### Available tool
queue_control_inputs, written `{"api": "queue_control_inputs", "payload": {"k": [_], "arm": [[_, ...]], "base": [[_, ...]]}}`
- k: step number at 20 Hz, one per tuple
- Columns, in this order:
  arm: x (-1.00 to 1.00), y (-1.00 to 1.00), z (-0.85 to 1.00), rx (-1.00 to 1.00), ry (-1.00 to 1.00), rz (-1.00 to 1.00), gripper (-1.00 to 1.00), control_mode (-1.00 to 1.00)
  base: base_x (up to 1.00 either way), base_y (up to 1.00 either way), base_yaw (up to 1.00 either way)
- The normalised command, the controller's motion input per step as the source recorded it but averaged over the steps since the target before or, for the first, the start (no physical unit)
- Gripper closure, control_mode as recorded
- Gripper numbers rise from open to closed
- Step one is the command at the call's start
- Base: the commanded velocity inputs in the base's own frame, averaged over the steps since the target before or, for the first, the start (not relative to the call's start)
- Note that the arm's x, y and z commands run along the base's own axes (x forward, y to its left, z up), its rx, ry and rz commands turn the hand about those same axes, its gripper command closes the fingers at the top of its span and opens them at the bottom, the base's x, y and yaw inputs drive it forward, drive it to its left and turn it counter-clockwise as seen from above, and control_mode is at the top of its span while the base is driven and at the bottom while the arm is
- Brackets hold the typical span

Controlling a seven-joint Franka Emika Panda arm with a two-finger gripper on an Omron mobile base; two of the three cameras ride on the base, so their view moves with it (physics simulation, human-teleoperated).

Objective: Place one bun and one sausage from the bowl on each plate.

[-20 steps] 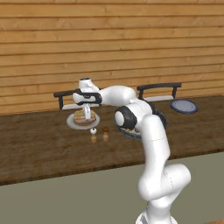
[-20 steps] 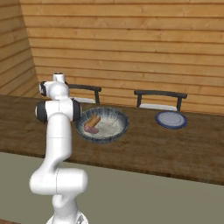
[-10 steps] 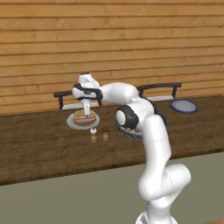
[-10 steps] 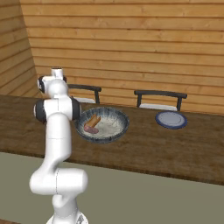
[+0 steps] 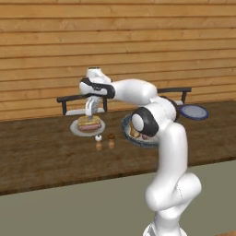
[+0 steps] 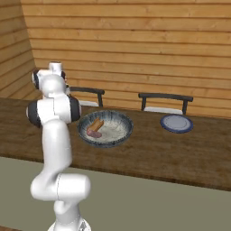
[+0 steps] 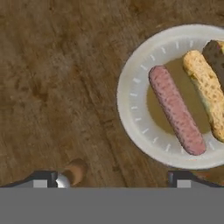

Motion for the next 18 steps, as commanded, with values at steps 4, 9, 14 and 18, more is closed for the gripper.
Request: {"api": "queue_control_inputs", "payload": {"k": [4, 9, 14, 18], "arm": [[-0.69, -0.43, 0.20, 0.09, 0.00, -0.60, -1.00, -1.00], [-0.55, -0.55, 0.07, 0.15, 0.04, -0.63, -1.00, -1.00], [-0.22, -0.41, 0.00, 0.07, 0.04, -0.75, -1.00, -1.00], [-0.06, -0.56, 0.15, 0.09, 0.08, -0.75, -1.00, -1.00]], "base": [[0.00, 0.00, 0.00], [0.00, 0.00, 0.00], [0.00, 0.00, 0.00], [0.00, 0.00, 0.00]]}}
